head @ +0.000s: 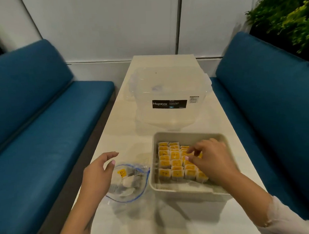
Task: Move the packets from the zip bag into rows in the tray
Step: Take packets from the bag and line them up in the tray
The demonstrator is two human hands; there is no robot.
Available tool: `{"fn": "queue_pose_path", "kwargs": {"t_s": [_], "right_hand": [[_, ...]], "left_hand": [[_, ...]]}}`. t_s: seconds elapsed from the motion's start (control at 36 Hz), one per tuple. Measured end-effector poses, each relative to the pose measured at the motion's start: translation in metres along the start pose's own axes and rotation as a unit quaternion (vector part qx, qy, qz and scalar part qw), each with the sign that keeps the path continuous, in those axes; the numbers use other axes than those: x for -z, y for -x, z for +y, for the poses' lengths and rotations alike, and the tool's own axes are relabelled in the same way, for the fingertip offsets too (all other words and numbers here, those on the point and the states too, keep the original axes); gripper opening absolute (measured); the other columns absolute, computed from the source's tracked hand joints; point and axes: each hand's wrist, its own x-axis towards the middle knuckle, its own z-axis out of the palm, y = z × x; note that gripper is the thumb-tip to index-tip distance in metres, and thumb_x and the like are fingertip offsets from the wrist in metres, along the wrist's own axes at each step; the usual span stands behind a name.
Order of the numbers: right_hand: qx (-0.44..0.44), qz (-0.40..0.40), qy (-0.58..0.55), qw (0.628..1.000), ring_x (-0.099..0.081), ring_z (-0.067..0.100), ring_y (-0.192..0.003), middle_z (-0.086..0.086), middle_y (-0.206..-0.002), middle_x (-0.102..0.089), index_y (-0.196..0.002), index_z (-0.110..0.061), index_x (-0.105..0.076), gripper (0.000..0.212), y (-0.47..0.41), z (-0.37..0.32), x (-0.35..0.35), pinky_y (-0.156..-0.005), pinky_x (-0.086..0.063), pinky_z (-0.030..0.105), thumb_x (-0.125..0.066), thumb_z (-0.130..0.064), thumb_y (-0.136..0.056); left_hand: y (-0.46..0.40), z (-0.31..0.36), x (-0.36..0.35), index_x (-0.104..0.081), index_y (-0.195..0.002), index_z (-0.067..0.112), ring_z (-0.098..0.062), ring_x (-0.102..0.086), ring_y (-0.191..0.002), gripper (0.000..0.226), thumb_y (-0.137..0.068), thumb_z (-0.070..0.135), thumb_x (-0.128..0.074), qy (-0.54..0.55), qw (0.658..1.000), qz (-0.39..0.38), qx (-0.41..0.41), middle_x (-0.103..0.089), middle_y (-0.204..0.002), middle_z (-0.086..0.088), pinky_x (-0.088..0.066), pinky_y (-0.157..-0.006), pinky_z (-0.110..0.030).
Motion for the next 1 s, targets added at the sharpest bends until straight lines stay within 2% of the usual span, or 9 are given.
{"fn": "queue_pose_path", "kwargs": {"t_s": [0.11,0.25,0.36,0.47,0.53,0.61,0.75,0.92,1.0], "right_hand": [[0.055,-0.027,-0.061,0.996,-0.056,0.009,-0.087,-0.016,-0.086,-0.066,-0.097,-0.034,-0.070,0.015,-0.003,-0.038,-0.003,-0.085,-0.038,0.029,-0.064,-0.042,-0.085],[0.112,-0.089,-0.129,0.981,-0.049,0.001,-0.073,-0.014,-0.092,-0.066,-0.106,-0.030,-0.069,0.019,0.002,-0.081,-0.022,-0.071,-0.042,0.023,-0.062,-0.033,-0.088],[0.152,-0.155,-0.130,0.968,-0.060,0.014,-0.100,-0.006,-0.113,-0.067,-0.118,-0.028,-0.065,0.028,0.011,-0.112,-0.045,-0.084,-0.045,0.025,-0.053,-0.023,-0.093],[0.168,-0.244,-0.059,0.953,-0.053,0.024,-0.119,0.004,-0.132,-0.057,-0.134,-0.021,-0.051,0.048,0.013,-0.138,-0.078,-0.095,-0.042,0.029,-0.047,-0.003,-0.089],[0.166,-0.273,-0.016,0.947,-0.051,0.028,-0.121,0.010,-0.134,-0.052,-0.135,-0.012,-0.048,0.050,0.011,-0.148,-0.094,-0.098,-0.040,0.033,-0.046,0.002,-0.087],[0.162,-0.274,0.045,0.947,-0.050,0.029,-0.121,0.014,-0.134,-0.049,-0.132,-0.005,-0.045,0.042,0.003,-0.160,-0.114,-0.095,-0.041,0.036,-0.044,0.000,-0.090],[0.107,-0.304,0.091,0.942,-0.053,0.028,-0.119,0.015,-0.129,-0.056,-0.124,-0.001,-0.054,0.031,-0.018,-0.175,-0.138,-0.100,-0.039,0.034,-0.047,-0.004,-0.094],[0.046,-0.270,0.061,0.960,-0.056,0.026,-0.112,0.010,-0.122,-0.060,-0.118,-0.009,-0.059,0.029,-0.023,-0.178,-0.158,-0.088,-0.043,0.032,-0.042,-0.009,-0.095],[0.019,-0.255,0.038,0.966,-0.056,0.025,-0.113,0.011,-0.123,-0.059,-0.119,-0.009,-0.059,0.030,-0.022,-0.180,-0.158,-0.092,-0.042,0.031,-0.039,-0.008,-0.096]], "left_hand": [[0.006,-0.012,0.009,-0.064,-0.112,0.029,-0.005,-0.055,-0.110,0.024,-0.090,0.021,-0.061,-0.006,1.000,-0.024,0.016,-0.063,-0.108,0.017,-0.040,-0.092,-0.023],[0.011,-0.027,0.013,-0.065,-0.114,0.027,-0.004,-0.058,-0.107,0.031,-0.084,0.020,-0.069,0.000,0.999,-0.019,0.045,-0.065,-0.107,0.017,-0.045,-0.094,-0.026],[0.015,-0.030,0.012,-0.068,-0.109,0.025,-0.002,-0.062,-0.100,0.025,-0.085,0.018,-0.068,0.009,0.998,-0.012,0.054,-0.067,-0.097,0.018,-0.044,-0.086,-0.016],[0.017,-0.032,0.012,-0.070,-0.107,0.024,-0.001,-0.063,-0.092,0.022,-0.088,0.016,-0.064,0.010,0.999,-0.005,0.051,-0.069,-0.095,0.015,-0.044,-0.080,-0.011],[0.017,-0.035,0.012,-0.070,-0.106,0.024,0.003,-0.063,-0.089,0.022,-0.088,0.013,-0.062,0.014,0.999,-0.004,0.047,-0.069,-0.093,0.016,-0.046,-0.081,-0.010],[0.017,-0.037,0.012,-0.070,-0.105,0.023,0.007,-0.061,-0.087,0.023,-0.088,0.010,-0.061,0.013,0.999,-0.010,0.032,-0.068,-0.092,0.018,-0.040,-0.075,0.001],[0.015,-0.039,0.015,-0.068,-0.107,0.022,0.002,-0.064,-0.092,0.024,-0.088,0.008,-0.060,0.031,0.999,-0.037,0.019,-0.069,-0.098,0.015,-0.047,-0.084,-0.012],[0.008,-0.043,0.018,-0.066,-0.100,0.031,0.012,-0.061,-0.089,0.026,-0.090,0.009,-0.058,0.046,0.996,-0.076,-0.001,-0.063,-0.091,0.029,-0.045,-0.074,-0.006],[0.004,-0.044,0.020,-0.061,-0.092,0.041,0.012,-0.061,-0.087,0.034,-0.089,0.007,-0.058,0.060,0.994,-0.087,-0.010,-0.065,-0.090,0.026,-0.048,-0.074,-0.009]]}}
